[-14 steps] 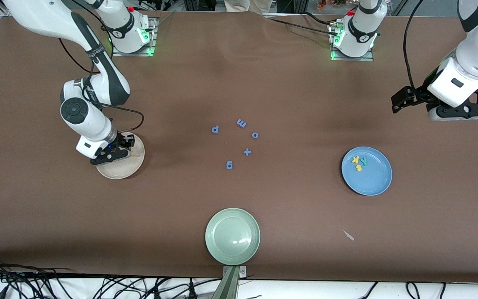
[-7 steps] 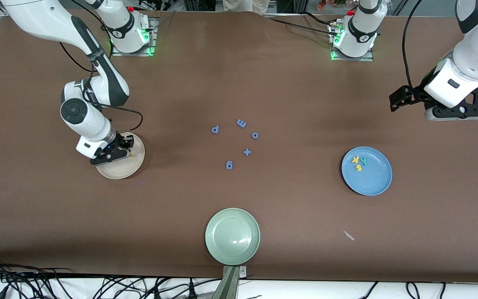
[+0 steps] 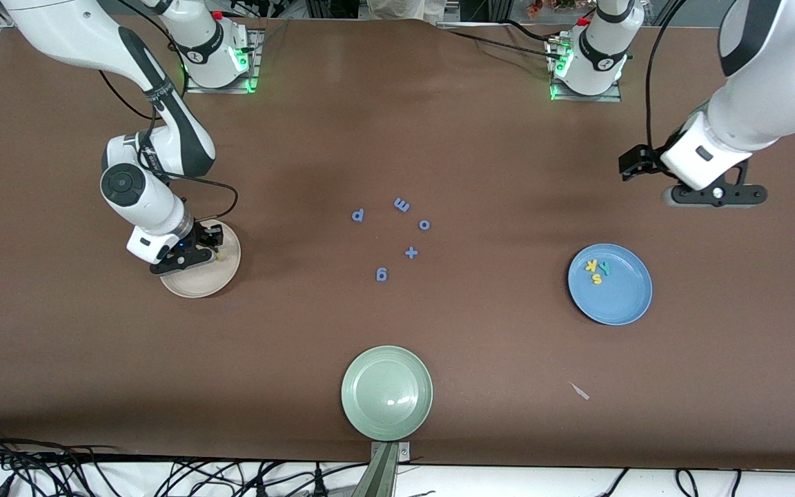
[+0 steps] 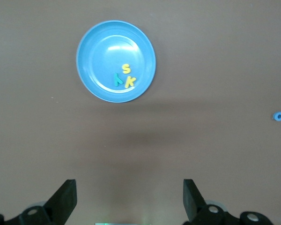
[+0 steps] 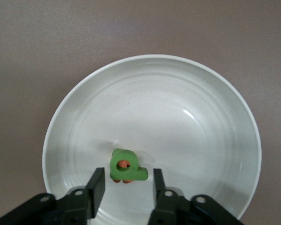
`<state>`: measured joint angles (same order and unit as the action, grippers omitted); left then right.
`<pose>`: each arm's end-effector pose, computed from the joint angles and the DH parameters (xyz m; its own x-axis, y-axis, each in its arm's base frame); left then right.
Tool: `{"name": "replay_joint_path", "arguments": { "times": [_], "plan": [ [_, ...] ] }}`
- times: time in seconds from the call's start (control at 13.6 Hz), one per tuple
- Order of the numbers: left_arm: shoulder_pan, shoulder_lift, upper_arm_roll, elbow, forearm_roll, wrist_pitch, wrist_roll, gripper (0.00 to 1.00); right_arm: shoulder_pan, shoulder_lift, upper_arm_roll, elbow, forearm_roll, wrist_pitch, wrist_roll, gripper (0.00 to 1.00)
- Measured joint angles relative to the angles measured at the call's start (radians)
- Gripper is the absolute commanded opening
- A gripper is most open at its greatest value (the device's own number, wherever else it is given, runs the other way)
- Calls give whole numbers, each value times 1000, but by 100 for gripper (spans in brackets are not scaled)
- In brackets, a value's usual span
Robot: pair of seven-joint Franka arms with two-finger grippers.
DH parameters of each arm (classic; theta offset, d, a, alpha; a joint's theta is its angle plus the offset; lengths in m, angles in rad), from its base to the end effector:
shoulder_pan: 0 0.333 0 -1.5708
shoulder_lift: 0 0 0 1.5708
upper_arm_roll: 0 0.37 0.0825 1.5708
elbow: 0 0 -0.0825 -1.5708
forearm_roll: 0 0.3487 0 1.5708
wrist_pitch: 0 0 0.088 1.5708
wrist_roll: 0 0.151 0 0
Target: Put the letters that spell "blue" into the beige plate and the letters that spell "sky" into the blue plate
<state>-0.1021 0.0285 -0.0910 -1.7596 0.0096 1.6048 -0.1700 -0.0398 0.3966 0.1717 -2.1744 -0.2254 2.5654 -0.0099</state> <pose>0.5012 -0.0960 0.5414 0.9837 -0.0207 -0.1784 -0.0279 -0.9989 -0.0375 0.5602 0.0708 0.2452 0.9500 0.3123 -0.0001 0.3118 -0.9484 0.0571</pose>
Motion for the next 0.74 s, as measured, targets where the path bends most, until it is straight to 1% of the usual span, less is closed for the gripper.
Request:
{"name": "replay_joint_path", "arguments": {
  "times": [0.22, 0.59, 0.74],
  "plan": [
    [-5, 4, -27, 14, 0, 6, -2, 100, 0, -1, -3, 2, 0, 0, 0, 72],
    [-1, 5, -25, 43, 0, 9, -1, 100, -1, -9, -4, 5, 0, -1, 0, 72],
    [5, 4, -23, 93, 0, 6, -1, 100, -1, -19, -4, 9, 1, -13, 0, 72]
  ]
}}
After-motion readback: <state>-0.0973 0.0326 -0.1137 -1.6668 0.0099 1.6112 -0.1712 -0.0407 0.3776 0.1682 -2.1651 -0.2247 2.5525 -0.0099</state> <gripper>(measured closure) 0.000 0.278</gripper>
